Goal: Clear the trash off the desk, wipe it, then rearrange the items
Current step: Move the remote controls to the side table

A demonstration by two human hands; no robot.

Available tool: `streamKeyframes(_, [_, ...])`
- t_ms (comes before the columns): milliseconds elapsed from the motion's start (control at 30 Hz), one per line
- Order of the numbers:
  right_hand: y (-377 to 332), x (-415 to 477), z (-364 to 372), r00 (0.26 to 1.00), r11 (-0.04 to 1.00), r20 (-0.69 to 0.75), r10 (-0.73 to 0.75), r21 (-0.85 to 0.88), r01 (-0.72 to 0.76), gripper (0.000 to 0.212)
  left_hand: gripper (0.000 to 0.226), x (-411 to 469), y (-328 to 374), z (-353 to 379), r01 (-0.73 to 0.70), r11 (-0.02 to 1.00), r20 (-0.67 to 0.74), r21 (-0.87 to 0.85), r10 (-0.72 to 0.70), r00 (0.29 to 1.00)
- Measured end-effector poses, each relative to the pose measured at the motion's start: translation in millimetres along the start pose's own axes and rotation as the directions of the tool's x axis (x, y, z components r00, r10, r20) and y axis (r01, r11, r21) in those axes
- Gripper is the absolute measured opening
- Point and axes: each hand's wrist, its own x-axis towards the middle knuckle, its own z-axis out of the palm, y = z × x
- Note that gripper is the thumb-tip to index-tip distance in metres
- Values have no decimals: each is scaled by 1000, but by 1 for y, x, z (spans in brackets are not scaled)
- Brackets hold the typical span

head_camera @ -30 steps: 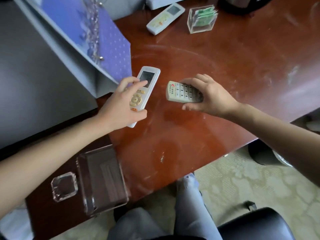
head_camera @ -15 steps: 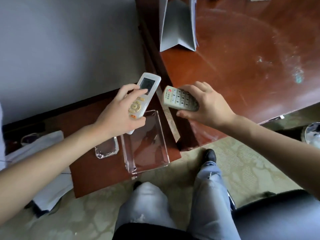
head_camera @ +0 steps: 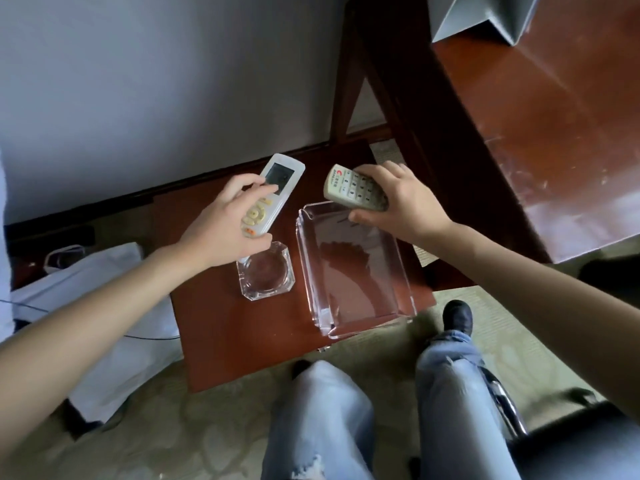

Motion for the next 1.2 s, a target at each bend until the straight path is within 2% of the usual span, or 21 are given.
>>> streamKeyframes(233, [39, 54, 68, 999, 999, 1, -46, 29, 46, 72, 71, 30, -83, 31, -44, 999, 120, 21, 41, 992])
streamKeyframes(367, [66, 93, 97, 994, 995, 35, -102, 6, 102, 72, 72, 51, -120, 50, -21, 1000, 129, -18, 23, 991])
streamKeyframes(533, [88, 133, 118, 992, 998, 115, -52, 47, 47, 73, 71, 62, -153, 66, 21, 999, 169, -35, -15, 986])
streamKeyframes(667, [96, 142, 133, 981, 998, 188, -49, 56, 39, 66, 73, 68, -156, 66, -26, 999, 206, -47, 35, 978])
streamKeyframes(800, [99, 140, 133, 972, 998, 230, -47, 43, 38, 60, 84, 65, -155, 65, 43, 998, 247, -35, -33, 969])
streamKeyframes(900, [99, 137, 129, 968, 998, 247, -47, 55, 34, 55, 84, 60, -156, 63, 55, 998, 289, -15, -48, 956])
streamKeyframes(1033, [94, 135, 124, 973, 996, 222, -61, 70, 47, 44, 75, 58, -151, 56, -22, 999, 319, 38, 8, 948])
streamKeyframes(1200, [69, 110, 106, 979, 983, 94, -181, -1, 182, 35, 49, 57, -116, 39, -140, 978, 240, 152, 101, 965])
